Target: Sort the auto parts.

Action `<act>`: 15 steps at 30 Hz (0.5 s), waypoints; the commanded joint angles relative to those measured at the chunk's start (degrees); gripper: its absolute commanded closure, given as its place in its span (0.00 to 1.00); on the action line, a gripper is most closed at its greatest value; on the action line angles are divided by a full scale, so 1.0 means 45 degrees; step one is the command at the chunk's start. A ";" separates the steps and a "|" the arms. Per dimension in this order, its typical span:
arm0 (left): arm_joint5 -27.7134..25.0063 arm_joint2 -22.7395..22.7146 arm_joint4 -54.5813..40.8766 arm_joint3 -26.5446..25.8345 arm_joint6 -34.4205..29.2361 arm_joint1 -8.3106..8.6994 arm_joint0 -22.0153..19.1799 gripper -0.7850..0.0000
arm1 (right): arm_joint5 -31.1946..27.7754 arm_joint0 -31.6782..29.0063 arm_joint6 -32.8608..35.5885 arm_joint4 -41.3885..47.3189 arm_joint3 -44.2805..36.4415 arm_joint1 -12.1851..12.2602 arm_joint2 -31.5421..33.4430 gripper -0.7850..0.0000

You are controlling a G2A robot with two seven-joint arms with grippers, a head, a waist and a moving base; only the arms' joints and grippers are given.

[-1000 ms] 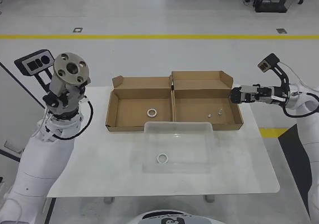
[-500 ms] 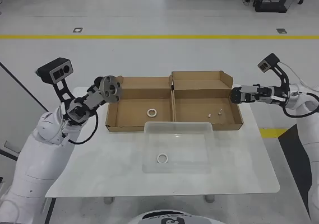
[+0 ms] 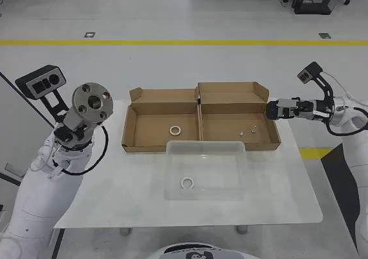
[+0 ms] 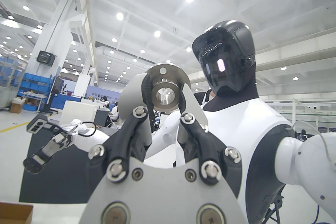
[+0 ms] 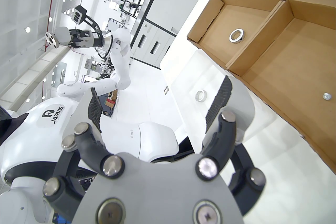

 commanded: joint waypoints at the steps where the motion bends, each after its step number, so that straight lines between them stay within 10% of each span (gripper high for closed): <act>1: 0.0000 -0.0193 -0.0254 -0.0033 0.0000 -0.0043 0.0087 1.00 | 0.0000 0.0000 0.0000 0.0005 0.0000 0.0000 0.0000 0.00; 15: 0.0000 -0.0983 -0.0046 0.0097 -0.0001 -0.0173 0.0532 1.00 | 0.0000 0.0000 0.0000 0.0005 0.0000 0.0000 0.0000 0.00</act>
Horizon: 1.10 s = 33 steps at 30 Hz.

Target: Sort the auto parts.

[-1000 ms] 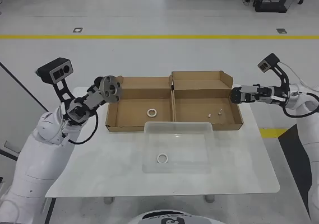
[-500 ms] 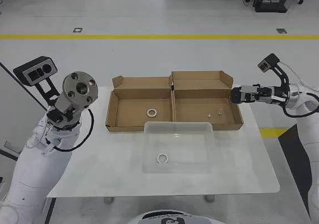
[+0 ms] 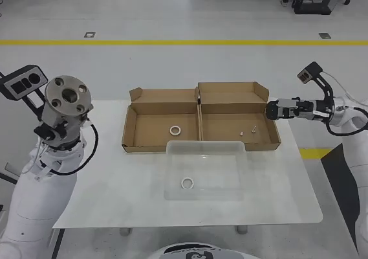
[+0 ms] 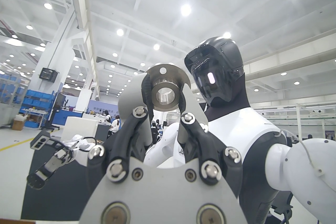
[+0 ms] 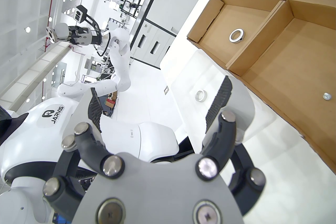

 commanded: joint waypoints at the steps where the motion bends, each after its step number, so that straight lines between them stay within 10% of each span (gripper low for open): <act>1: 0.0000 -0.0033 0.0178 0.0131 0.0000 0.0037 0.0044 1.00 | 0.0000 0.0000 0.0000 0.0005 0.0000 0.0000 0.0000 0.00; 16: 0.0000 0.0126 0.3096 0.0550 0.0002 0.0827 0.0267 1.00 | 0.0000 0.0000 0.0000 0.0005 0.0000 0.0000 0.0000 0.00; 33: 0.0000 -0.0842 -0.0440 -0.0150 0.0001 0.0754 0.0829 1.00 | 0.0000 0.0000 0.0000 0.0005 0.0000 0.0000 0.0000 0.00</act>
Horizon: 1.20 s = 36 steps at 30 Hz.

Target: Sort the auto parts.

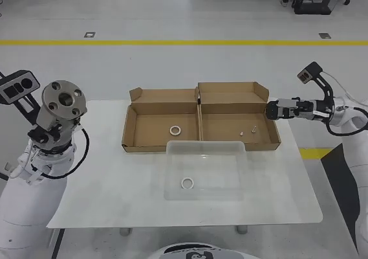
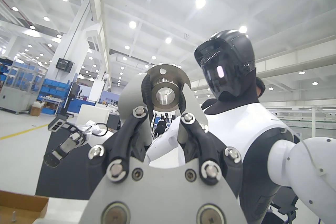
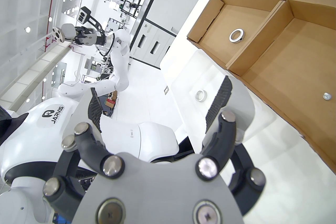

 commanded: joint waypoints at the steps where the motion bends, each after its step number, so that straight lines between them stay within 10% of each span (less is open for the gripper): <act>1: 0.0000 -0.0144 0.0119 -0.0024 -0.0001 -0.0052 0.0043 1.00 | 0.0000 0.0000 0.0000 0.0005 0.0000 0.0000 0.0000 0.00; 36: 0.0409 -0.0069 0.0887 -0.0705 0.0233 -0.0239 0.0158 1.00 | 0.0000 0.0000 0.0000 0.0005 0.0000 0.0000 0.0000 0.00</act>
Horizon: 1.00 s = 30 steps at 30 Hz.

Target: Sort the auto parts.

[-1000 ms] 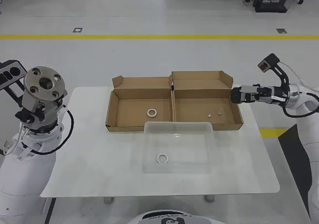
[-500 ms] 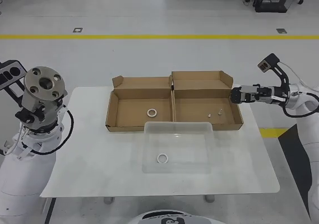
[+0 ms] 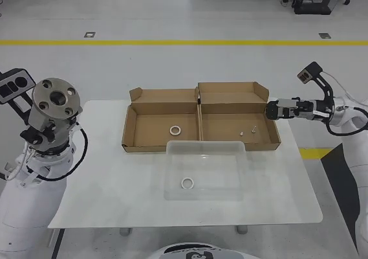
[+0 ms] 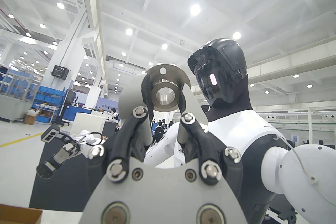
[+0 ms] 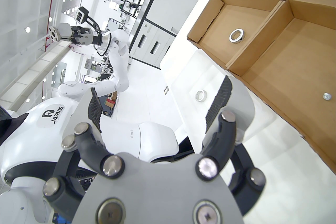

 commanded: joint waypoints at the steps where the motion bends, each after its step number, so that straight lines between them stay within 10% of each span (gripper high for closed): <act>1: -0.0026 0.0086 0.0608 -0.0081 -0.0039 -0.0045 0.0023 1.00 | 0.0000 0.0000 0.0000 0.0005 0.0000 0.0000 0.0000 0.00; 16: 0.0663 0.0616 0.3829 0.0330 -0.0201 -0.0281 -0.0430 1.00 | 0.0000 0.0000 0.0000 0.0005 0.0000 0.0000 0.0000 0.00; 30: 0.1678 0.2780 0.7035 0.2420 -0.2266 -0.0487 -0.3267 1.00 | 0.0000 0.0000 0.0000 0.0005 0.0000 0.0000 0.0000 0.00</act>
